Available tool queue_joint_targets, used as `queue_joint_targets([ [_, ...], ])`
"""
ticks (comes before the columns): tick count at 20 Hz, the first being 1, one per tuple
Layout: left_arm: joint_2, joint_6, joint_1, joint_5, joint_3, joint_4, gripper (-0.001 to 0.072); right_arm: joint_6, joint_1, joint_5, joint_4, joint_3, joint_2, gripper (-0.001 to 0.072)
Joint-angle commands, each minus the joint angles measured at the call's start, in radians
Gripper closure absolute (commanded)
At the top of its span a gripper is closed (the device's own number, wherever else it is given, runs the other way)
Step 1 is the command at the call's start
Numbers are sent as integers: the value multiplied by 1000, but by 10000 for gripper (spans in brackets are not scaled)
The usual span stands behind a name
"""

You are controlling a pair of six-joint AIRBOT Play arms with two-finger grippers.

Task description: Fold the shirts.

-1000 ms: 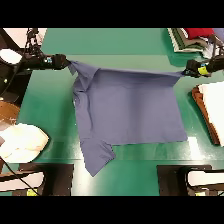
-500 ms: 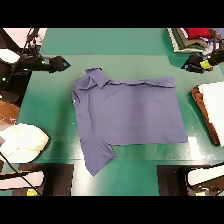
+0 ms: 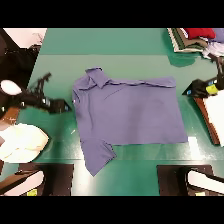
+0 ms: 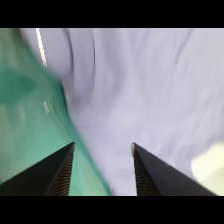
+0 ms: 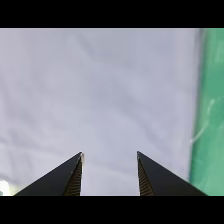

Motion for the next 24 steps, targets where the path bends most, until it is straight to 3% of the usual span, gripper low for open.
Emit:
queue_joint_targets([
  [1, 150, -2, 2, -25, -264, -48, 278, -9, -3, -53, 26, -192, 150, 323],
  [8, 235, -34, -220, 16, -460, -80, 277, -8, -3, -115, 26, -299, 335, 323],
  [11, 235, -29, -287, 75, -476, -174, 279, -5, -3, -116, 25, -298, 365, 323],
  [15, 235, -47, -347, 167, -476, -180, 283, -4, -32, -83, 24, -299, 340, 323],
  [16, 235, -58, -354, 171, -476, -180, 451, -5, -58, -51, 24, -299, 323, 323],
  [17, 235, -55, -354, 169, -476, -180, 691, -5, -94, -15, 24, -299, 304, 323],
  [24, 237, -55, -354, 173, -449, -179, 686, -9, -409, 36, -21, -428, 229, 312],
])
